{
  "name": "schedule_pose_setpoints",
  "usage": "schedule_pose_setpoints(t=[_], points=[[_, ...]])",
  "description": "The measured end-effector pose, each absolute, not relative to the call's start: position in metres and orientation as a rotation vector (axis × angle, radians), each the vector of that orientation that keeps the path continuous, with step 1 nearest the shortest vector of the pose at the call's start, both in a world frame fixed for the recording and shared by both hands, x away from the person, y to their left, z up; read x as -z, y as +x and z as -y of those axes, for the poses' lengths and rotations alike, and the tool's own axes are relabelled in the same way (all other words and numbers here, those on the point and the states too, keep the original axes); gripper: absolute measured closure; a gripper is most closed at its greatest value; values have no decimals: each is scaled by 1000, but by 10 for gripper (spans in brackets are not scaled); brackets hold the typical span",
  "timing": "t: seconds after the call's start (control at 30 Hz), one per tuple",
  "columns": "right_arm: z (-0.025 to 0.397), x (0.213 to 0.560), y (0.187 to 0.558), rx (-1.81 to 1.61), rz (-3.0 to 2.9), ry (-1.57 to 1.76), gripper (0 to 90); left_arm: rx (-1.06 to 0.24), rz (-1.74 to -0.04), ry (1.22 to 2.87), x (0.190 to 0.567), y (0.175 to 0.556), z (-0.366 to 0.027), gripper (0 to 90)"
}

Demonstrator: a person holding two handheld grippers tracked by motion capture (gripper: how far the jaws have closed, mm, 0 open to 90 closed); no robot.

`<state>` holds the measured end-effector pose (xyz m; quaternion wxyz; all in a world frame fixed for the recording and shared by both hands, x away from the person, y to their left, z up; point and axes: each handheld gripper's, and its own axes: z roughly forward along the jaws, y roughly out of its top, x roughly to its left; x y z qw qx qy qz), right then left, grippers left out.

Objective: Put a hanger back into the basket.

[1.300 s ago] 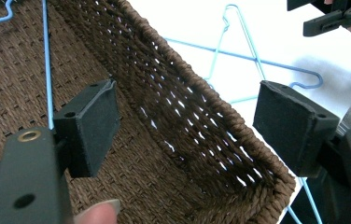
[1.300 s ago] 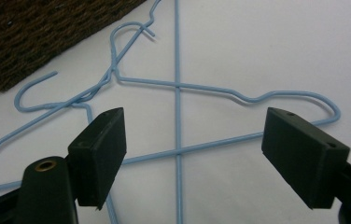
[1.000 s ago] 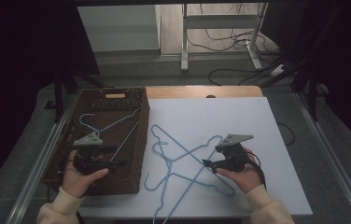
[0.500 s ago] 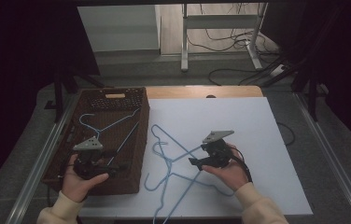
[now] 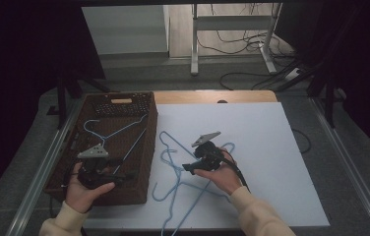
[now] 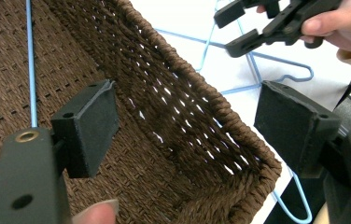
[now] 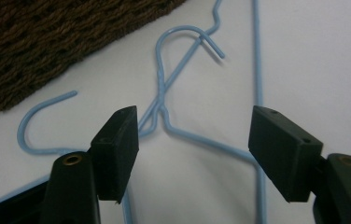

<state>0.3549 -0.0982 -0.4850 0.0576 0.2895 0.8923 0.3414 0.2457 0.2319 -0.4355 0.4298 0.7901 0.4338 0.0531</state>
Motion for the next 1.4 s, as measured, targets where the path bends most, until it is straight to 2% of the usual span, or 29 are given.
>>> schedule_pose_setpoints(t=[0.23,0.6,0.63,0.77,0.97,1.0,1.03,1.07,1.1,1.4], points=[[72,497,365,-967,-2758,846,419,-130,-1081,1975,436,246,-231,219],[53,508,368,-900,-2792,805,482,-132,-1077,1977,435,245,-231,219],[50,510,368,-858,-2786,785,512,-132,-1076,1978,435,245,-230,219],[49,513,368,-822,-2783,793,538,-133,-1077,1975,435,245,-231,219],[47,516,370,-766,-2762,800,664,-134,-1076,1975,435,245,-231,219],[47,516,370,-766,-2762,800,664,-133,-1075,1976,435,245,-231,219],[48,516,372,-765,-2761,812,719,-133,-1074,1977,435,245,-230,219],[48,516,372,-765,-2761,812,719,-133,-1074,1977,435,245,-230,219],[48,515,372,-765,-2763,820,775,-134,-1073,1978,435,245,-230,219],[48,513,369,-749,-2739,833,789,-135,-1068,1979,435,245,-229,220]])
